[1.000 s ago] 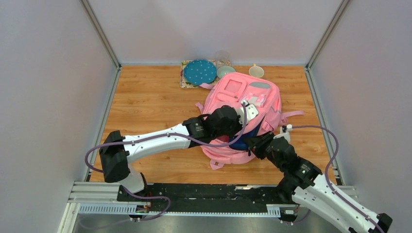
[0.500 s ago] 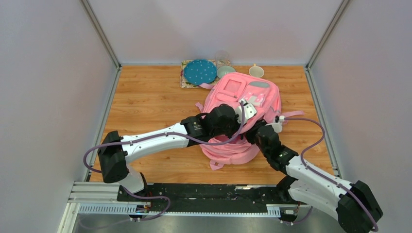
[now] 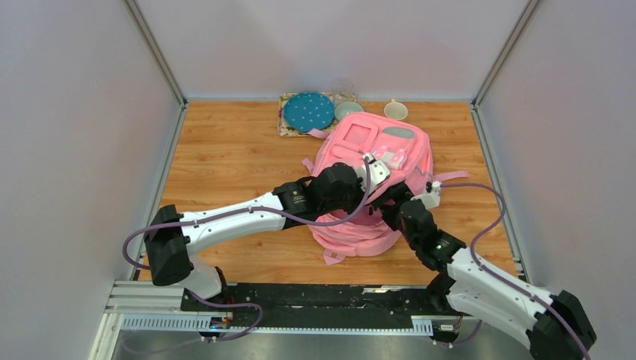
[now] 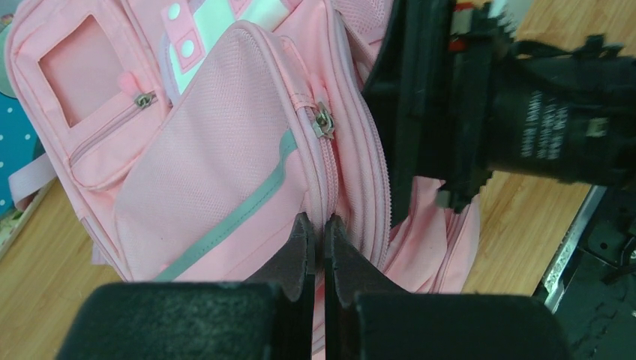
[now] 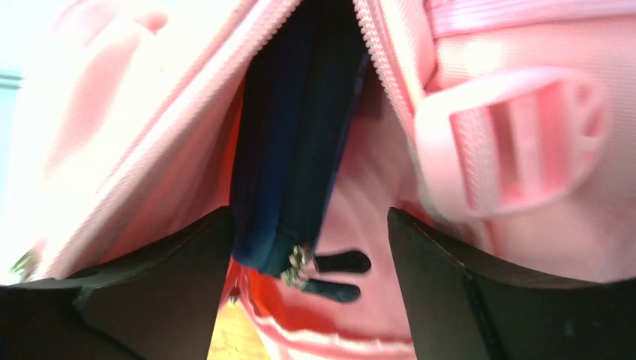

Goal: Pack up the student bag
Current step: Place the book in the student bag.

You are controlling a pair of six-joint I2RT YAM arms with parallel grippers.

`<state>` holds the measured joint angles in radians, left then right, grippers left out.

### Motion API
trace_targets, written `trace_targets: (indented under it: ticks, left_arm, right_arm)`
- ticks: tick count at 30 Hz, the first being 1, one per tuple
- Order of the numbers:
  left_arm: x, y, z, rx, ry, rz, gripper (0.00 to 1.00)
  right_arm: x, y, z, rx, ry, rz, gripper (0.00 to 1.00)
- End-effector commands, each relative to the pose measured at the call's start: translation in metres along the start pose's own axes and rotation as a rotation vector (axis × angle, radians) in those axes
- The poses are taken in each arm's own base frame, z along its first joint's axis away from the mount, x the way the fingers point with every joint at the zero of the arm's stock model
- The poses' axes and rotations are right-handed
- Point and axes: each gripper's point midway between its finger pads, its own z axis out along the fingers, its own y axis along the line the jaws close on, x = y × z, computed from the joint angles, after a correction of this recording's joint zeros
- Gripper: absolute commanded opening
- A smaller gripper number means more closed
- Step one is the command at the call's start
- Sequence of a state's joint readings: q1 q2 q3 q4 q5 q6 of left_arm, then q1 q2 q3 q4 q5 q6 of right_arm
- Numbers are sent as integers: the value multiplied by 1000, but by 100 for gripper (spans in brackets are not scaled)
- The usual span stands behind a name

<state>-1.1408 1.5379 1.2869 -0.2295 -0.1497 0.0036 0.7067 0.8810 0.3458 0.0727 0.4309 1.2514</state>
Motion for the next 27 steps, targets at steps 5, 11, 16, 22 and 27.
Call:
trace_targets:
  ticks: [5,11,16,22,27]
  left_arm:
    - [-32,-11,-20,38,-124,-64,0]
    - [-24,-13,-18,42,-113,-75,0]
    - [9,-41,-19,190,9,-76,3]
    - [24,-13,-59,53,-87,-166,75]
    - [30,39,-97,-183,-137,-180,77]
  right_arm:
    - [-12,-8,-56,-18,58,-129,87]
    - [-13,-32,-86,53,113,-101,88]
    - [-41,-42,-115,49,25,-41,88]
    - [-62,-33,-130,-14,-53,-34,91]
    - [-46,-22,-118,-27,18,-75,92]
